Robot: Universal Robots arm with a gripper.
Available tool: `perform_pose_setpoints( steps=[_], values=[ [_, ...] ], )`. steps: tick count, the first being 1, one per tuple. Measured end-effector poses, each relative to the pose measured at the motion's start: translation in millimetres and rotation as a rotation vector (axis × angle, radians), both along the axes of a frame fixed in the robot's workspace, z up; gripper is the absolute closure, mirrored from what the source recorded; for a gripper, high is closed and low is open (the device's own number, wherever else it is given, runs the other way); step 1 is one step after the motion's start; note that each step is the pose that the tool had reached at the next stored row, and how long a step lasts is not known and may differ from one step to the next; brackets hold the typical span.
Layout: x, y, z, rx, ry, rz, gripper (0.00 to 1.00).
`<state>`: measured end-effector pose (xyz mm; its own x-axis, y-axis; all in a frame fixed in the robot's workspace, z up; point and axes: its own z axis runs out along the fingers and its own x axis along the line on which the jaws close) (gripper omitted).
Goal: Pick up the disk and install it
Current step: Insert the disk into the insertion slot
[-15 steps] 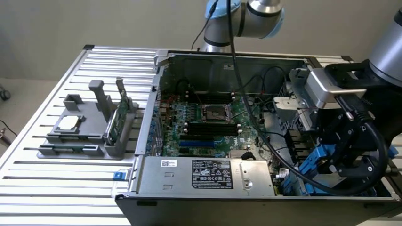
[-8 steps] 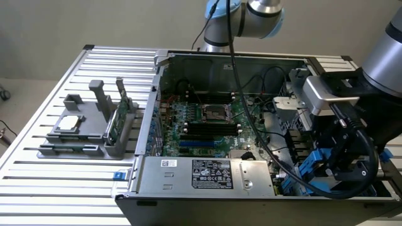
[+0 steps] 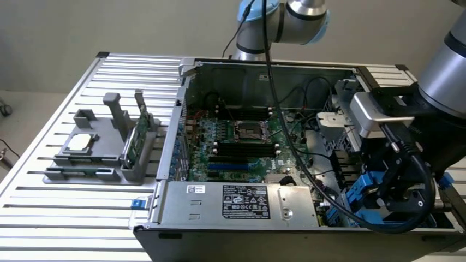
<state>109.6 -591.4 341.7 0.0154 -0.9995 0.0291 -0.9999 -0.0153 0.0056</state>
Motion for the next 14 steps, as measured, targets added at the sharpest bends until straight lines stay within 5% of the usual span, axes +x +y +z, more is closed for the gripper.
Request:
perform_pose_setpoints(
  steps=[4, 14],
  values=[
    [0.0, 0.4, 8.6, -0.0008, 0.0000, 0.000, 0.62],
    [0.6, 3.3, 53.2, -0.0014, 0.0000, 0.000, 0.62]
  ],
)
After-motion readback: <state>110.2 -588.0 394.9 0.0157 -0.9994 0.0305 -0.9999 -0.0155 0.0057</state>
